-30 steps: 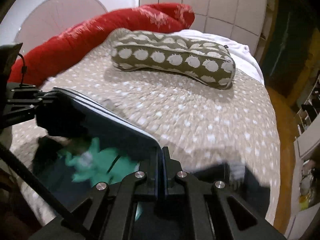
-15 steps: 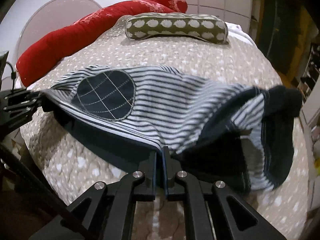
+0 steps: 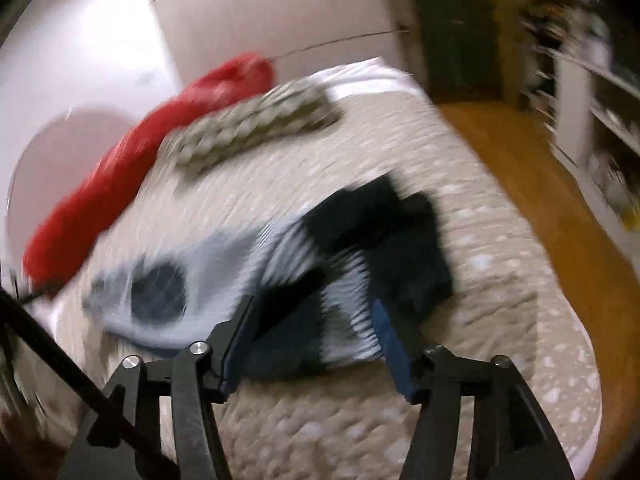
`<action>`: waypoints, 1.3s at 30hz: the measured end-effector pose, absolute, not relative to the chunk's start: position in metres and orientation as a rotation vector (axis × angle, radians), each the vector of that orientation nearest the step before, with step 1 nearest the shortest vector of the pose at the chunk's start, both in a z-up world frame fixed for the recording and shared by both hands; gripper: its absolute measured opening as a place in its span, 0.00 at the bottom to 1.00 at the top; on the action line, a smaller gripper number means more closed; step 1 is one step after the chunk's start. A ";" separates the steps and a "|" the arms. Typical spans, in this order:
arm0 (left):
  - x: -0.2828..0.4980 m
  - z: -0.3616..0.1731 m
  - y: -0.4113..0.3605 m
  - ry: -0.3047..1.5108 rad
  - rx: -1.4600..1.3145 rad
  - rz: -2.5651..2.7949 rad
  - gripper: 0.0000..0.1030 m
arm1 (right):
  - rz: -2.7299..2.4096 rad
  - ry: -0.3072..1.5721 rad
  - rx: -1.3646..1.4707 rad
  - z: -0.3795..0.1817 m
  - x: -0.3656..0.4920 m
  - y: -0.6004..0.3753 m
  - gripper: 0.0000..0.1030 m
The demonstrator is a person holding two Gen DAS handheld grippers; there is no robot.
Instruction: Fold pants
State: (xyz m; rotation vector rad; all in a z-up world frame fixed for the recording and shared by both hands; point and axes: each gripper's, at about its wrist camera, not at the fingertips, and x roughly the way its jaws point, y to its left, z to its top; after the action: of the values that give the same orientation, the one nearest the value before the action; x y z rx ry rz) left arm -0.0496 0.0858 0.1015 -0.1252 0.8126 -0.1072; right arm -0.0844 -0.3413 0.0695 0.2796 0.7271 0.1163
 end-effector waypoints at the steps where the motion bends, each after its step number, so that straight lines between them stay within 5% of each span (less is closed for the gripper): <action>1: -0.046 0.098 0.078 0.817 -0.114 -0.115 0.36 | 0.097 0.723 0.332 0.072 -0.078 -0.352 0.63; 13: -0.034 0.038 0.009 0.866 0.109 -0.076 0.41 | 0.001 0.799 0.670 0.047 -0.003 -0.365 0.61; 15: -0.035 0.038 0.010 0.866 0.100 -0.079 0.43 | 0.005 0.819 0.685 0.041 0.001 -0.370 0.06; 26: -0.041 0.033 0.002 0.877 0.099 -0.106 0.51 | -0.085 0.791 0.650 0.033 -0.052 -0.410 0.06; 28: -0.043 0.030 -0.003 0.869 0.137 -0.099 0.53 | -0.098 0.824 0.667 0.019 -0.055 -0.416 0.11; 30: -0.045 0.033 -0.004 0.870 0.151 -0.105 0.53 | -0.111 0.812 0.661 0.019 -0.060 -0.418 0.30; 32: -0.046 0.041 0.004 0.875 0.104 -0.131 0.53 | -0.142 0.769 0.619 0.033 -0.068 -0.417 0.38; 39: -0.045 0.066 0.072 0.850 -0.128 -0.029 0.53 | -0.172 0.605 0.472 0.090 -0.087 -0.391 0.40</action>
State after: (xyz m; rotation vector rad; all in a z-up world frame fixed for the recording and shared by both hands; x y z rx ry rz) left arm -0.0449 0.0718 0.0661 -0.1276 0.8501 -0.0288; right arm -0.0871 -0.3912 0.0900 0.4722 0.6052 -0.1718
